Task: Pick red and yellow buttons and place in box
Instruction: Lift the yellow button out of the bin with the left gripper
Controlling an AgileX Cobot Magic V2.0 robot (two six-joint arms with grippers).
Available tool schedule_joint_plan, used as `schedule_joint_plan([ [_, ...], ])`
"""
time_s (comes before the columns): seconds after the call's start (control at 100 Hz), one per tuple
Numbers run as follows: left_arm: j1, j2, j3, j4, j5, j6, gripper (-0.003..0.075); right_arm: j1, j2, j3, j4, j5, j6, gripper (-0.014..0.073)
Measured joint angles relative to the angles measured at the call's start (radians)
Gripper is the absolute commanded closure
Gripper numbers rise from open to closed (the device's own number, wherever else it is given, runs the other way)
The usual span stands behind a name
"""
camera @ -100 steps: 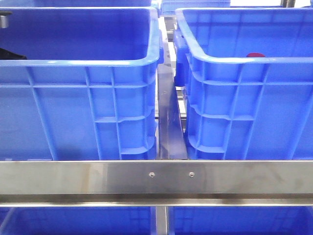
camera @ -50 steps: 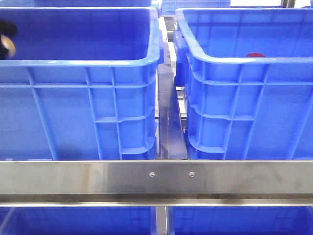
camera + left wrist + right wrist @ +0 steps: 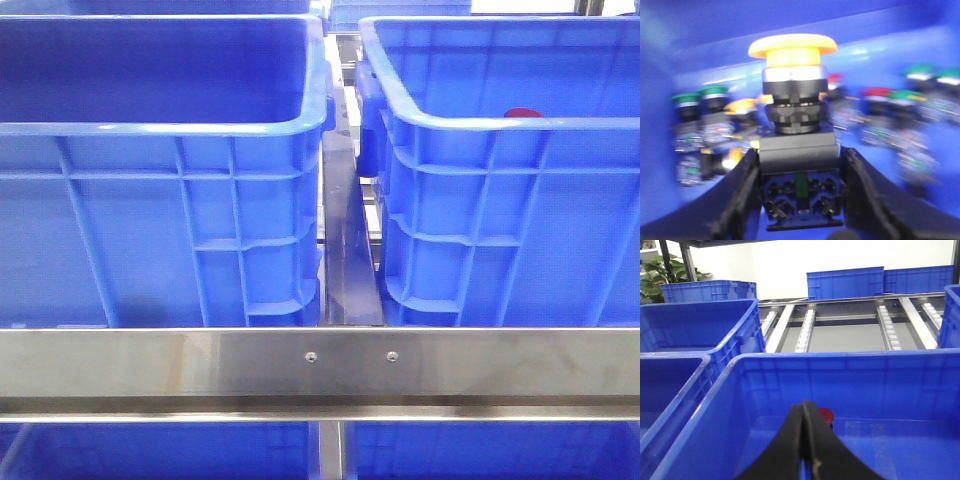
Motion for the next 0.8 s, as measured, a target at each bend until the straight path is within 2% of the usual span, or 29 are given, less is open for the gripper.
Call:
schedule_joint_plan([
  [0.28,-0.254,-0.226,0.075,-0.033,0.008,0.0,0.0739,0.0,0.0,0.0,0.0,0.017,0.0,0.0662],
  [0.51,-0.468,-0.264,0.08,-0.035,0.01,0.0,0.0739,0.0,0.0,0.0,0.0,0.053,0.0,0.0638],
  [0.58,-0.505,-0.254,0.081,-0.035,0.011,0.0,0.0739,0.0,0.0,0.0,0.0,0.073,0.0,0.0572],
  [0.65,-0.527,-0.242,0.081,-0.035,0.012,0.0,0.0739,0.0,0.0,0.0,0.0,0.097,0.0,0.0465],
  [0.8,-0.538,-0.211,0.081,-0.035,0.012,0.0,0.0739,0.0,0.0,0.0,-0.002,0.15,0.0,0.0182],
])
